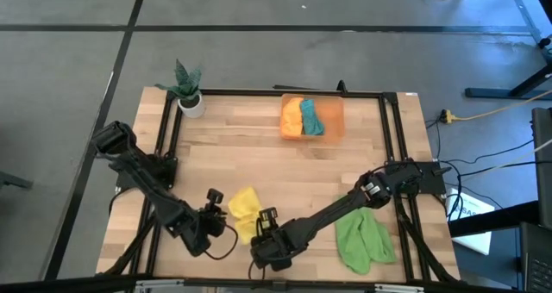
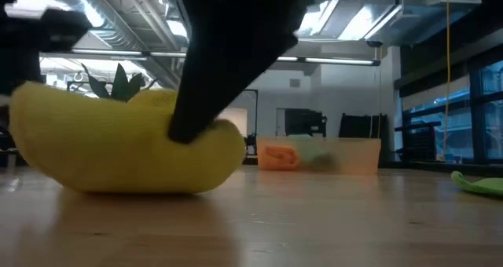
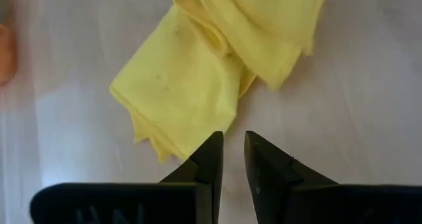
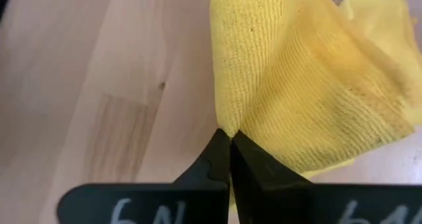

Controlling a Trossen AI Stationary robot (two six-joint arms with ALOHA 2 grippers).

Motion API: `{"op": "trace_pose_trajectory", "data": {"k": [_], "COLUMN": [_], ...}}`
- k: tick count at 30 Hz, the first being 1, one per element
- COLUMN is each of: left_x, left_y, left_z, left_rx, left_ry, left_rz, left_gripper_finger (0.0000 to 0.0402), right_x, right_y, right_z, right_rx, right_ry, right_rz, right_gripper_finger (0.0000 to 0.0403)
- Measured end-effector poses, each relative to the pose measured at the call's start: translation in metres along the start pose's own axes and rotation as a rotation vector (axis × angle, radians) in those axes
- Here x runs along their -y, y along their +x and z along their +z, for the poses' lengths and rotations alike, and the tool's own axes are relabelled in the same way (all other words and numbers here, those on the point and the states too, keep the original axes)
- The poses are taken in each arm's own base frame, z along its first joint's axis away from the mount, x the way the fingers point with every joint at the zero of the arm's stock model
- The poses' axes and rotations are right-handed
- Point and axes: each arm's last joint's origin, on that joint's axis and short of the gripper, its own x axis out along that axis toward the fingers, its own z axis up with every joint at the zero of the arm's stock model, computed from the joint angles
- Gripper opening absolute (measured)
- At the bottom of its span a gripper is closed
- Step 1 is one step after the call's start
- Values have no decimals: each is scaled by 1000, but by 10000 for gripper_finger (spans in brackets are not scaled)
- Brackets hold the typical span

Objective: Roll microfiber towels into tight, uniform cylinder then place into a basket
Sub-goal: Roll the yellow microfiber towel

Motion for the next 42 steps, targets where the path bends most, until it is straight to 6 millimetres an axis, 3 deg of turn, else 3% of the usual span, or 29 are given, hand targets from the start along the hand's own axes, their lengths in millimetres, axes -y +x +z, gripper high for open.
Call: {"op": "trace_pose_trajectory", "data": {"k": [5, 12, 25, 35, 42], "left_x": [-4, -11, -9, -8, -9], "left_y": [10, 25, 27, 26, 24], "left_z": [-5, -5, -1, -1, -12], "left_rx": [-1, 38, 83, 89, -17], "left_ry": [11, 20, 20, 25, 51], "left_rz": [9, -33, -93, -99, -79], "left_gripper_finger": [55, 55, 55, 55, 55], "right_x": [17, 52, 118, 133, 128], "right_y": [-6, 2, 17, 17, 18], "right_z": [6, 10, 17, 32, 24], "right_rx": [-3, -19, 57, 246, 142], "right_ry": [13, 58, 128, 70, 99], "right_rz": [52, 156, 302, 273, 289], "right_gripper_finger": [1, 1, 0, 2, 4]}}
